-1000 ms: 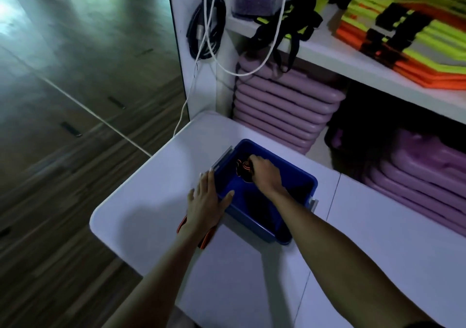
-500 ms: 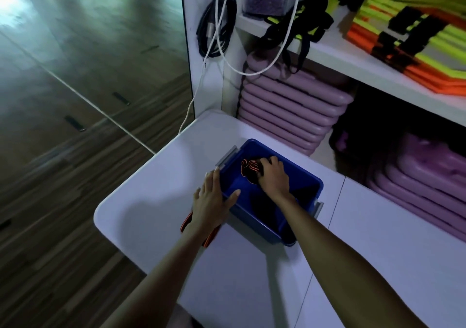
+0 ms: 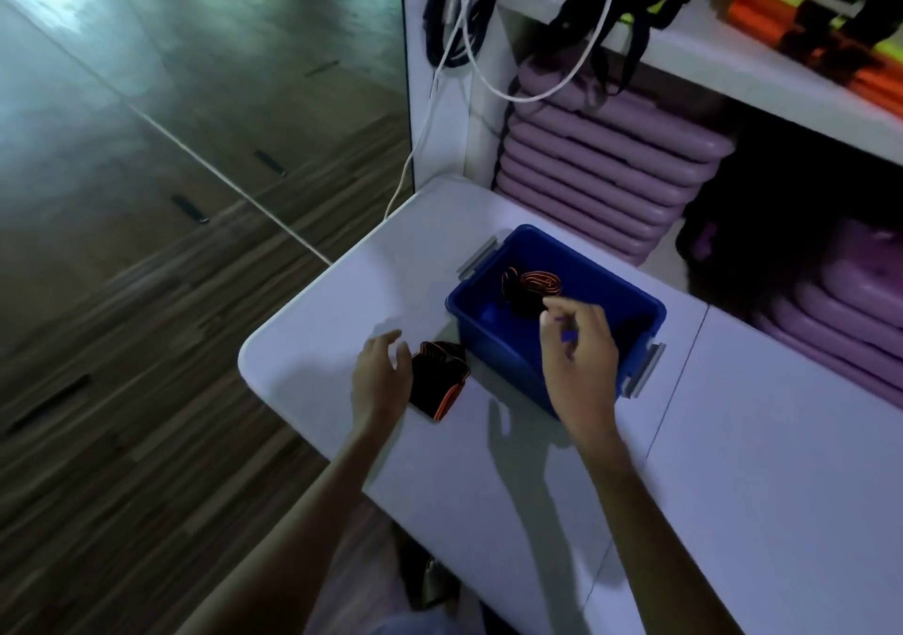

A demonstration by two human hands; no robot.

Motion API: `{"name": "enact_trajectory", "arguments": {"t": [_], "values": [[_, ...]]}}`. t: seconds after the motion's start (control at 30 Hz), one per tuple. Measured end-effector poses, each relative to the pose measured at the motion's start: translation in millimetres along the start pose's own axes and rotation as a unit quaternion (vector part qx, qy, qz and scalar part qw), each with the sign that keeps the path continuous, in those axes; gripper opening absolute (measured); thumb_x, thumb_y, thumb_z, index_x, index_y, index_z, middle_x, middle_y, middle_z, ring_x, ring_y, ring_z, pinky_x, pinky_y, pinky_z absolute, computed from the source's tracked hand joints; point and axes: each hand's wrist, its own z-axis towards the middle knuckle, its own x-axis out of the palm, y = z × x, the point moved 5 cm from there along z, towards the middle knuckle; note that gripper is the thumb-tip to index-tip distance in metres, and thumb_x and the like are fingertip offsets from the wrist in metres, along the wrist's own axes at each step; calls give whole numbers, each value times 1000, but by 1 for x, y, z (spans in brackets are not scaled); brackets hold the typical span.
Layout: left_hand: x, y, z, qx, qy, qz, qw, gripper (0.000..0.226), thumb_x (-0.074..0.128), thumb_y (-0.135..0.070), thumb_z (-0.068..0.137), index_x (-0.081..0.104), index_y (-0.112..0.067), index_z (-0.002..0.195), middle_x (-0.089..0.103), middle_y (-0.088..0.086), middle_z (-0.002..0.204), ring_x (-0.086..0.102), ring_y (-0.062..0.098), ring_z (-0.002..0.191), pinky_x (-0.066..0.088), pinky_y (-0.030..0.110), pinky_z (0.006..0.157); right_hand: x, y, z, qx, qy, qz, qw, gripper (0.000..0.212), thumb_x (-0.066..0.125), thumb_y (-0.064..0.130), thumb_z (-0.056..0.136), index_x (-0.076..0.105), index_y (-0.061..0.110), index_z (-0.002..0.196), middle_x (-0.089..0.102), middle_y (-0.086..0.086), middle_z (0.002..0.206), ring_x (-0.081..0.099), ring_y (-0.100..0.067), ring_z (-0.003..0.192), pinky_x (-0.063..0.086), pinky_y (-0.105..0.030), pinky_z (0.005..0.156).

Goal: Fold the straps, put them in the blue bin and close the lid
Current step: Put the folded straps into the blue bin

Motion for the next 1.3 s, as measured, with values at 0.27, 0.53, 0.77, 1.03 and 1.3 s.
{"name": "enact_trajectory", "arguments": {"t": [0.27,0.53,0.77,1.03,1.3], "values": [[13,37,-16,-30,137,7,990,32,52,-20,93,57,-10,123,59,17,117,56,31,109,40,31,87,114,-93,-80,285,244,14,927,63,61,45,84,47,2,128,57,-12,122,56,-26,114,49,-40,95],[17,39,-31,-70,105,-68,990,32,56,-20,90,58,-17,122,67,7,112,61,24,99,42,28,81,141,-121,-86,306,212,6,928,54,65,43,77,56,14,122,58,-11,115,61,-21,104,54,-28,81],[9,39,-73,-108,31,-188,976,24,53,-27,92,59,-19,115,68,-1,96,65,20,93,50,36,79,112,-69,-98,238,207,95,944,28,63,18,87,51,24,112,61,3,109,60,-16,105,53,-16,78],[-6,-73,-41,38,-18,-321,946,29,51,-22,95,59,-16,122,69,-3,98,65,3,84,53,24,76,44,12,-21,70,107,128,983,32,66,18,86,52,39,105,61,12,102,61,-13,100,53,-28,85],[39,-96,28,75,126,80,986,48,41,-28,96,32,-12,140,41,17,142,39,36,128,34,45,104,1,-4,62,23,85,-43,995,31,69,21,79,64,26,109,64,-1,108,58,-15,99,48,-37,92]]}}
